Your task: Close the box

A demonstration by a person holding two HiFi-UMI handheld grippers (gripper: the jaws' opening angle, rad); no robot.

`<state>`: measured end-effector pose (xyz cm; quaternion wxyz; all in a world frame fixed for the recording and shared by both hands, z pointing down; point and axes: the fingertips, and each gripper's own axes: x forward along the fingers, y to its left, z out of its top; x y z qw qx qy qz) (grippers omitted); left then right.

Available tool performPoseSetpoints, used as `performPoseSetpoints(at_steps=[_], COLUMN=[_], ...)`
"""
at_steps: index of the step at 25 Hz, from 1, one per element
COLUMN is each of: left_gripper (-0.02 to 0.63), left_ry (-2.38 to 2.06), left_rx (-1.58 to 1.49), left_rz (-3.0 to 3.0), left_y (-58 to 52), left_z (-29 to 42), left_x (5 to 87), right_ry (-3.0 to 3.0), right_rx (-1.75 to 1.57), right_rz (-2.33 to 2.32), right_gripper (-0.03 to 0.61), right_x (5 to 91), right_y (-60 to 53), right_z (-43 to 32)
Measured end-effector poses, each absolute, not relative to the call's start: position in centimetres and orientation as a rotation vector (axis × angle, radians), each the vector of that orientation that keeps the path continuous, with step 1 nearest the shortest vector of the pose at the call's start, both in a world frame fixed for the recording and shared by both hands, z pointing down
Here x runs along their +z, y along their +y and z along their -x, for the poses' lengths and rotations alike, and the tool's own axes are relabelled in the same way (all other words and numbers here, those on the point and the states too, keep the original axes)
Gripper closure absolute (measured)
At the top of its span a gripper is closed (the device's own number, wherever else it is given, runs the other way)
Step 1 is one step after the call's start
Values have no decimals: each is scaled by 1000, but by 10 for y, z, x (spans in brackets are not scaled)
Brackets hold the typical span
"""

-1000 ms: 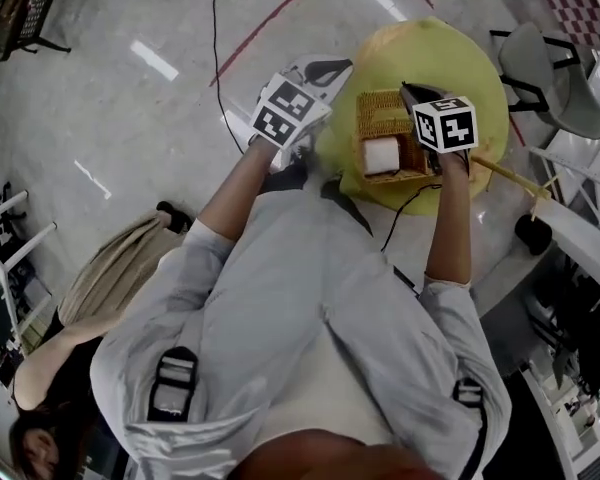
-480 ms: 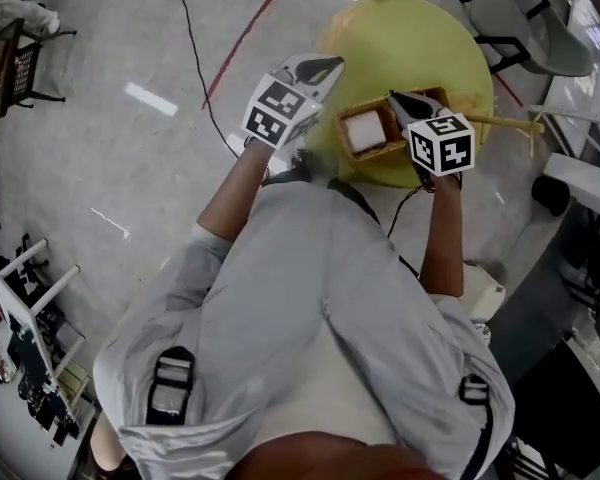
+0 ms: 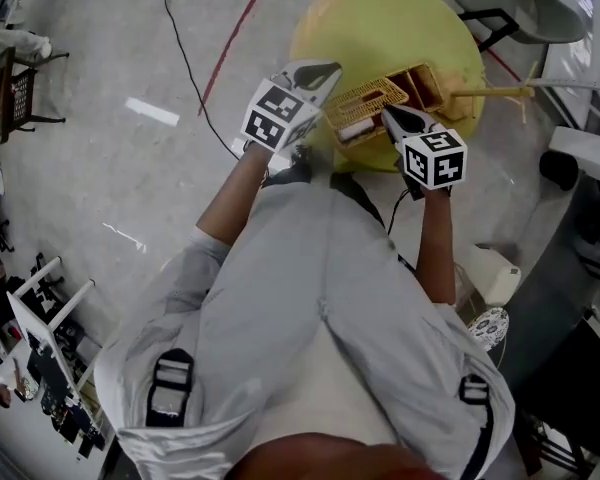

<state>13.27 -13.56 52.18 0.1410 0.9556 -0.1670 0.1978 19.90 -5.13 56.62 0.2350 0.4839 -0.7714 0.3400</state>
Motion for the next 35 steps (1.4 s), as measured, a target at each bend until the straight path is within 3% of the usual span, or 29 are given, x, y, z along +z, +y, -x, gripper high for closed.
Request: performPoseSetpoints(at_steps=[25, 28, 31, 35], left_gripper=[586, 586, 586, 586], left_ry=[-431, -432, -434, -440], left_rx=[703, 699, 691, 670], left_rz=[-2734, -2741, -2753, -2789], left_y=[-110, -111, -114, -123], left_z=[-151, -152, -154, -161], left_x=[559, 555, 550, 538], right_ry=[-1986, -1979, -1992, -2008], right_rx=[1122, 1120, 1110, 1020], right_rz=[-1289, -1279, -1281, -1363], right_gripper=[538, 514, 439, 439], right_x=[677, 676, 666, 636], right_y=[9, 10, 6, -12], right_z=[-213, -215, -224, -251])
